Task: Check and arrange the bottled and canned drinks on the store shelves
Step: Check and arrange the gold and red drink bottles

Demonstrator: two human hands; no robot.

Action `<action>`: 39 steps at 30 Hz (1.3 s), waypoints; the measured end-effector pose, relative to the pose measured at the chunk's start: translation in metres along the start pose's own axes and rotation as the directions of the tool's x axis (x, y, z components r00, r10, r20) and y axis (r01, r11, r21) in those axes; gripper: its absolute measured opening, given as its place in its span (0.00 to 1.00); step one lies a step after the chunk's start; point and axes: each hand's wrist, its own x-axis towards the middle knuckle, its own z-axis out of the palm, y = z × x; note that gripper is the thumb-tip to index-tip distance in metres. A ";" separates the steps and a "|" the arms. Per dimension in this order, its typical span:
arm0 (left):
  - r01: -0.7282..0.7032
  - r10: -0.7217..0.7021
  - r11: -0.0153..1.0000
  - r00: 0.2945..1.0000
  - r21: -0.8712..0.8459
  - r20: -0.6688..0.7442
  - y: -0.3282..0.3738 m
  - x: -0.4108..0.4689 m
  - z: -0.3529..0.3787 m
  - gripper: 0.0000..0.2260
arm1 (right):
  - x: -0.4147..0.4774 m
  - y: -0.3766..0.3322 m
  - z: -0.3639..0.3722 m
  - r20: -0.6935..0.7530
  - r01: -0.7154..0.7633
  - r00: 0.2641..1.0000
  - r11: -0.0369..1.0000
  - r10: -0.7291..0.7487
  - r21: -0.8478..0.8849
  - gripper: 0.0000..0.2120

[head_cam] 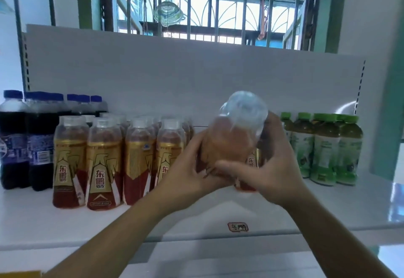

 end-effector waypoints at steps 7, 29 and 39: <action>-0.243 0.237 0.962 0.969 0.122 0.062 0.026 -0.029 0.002 0.41 | 0.015 0.007 0.000 0.106 -0.564 0.675 0.417 0.730 0.713 0.27; -0.097 0.084 0.949 0.995 -0.300 -0.057 0.031 -0.040 0.020 0.27 | 0.020 0.010 0.024 0.221 -0.489 0.694 0.225 0.685 0.843 0.26; -0.054 0.038 0.914 0.998 -0.402 -0.047 0.028 -0.043 0.035 0.32 | 0.019 0.001 0.015 0.205 -0.444 0.780 0.292 0.591 0.847 0.26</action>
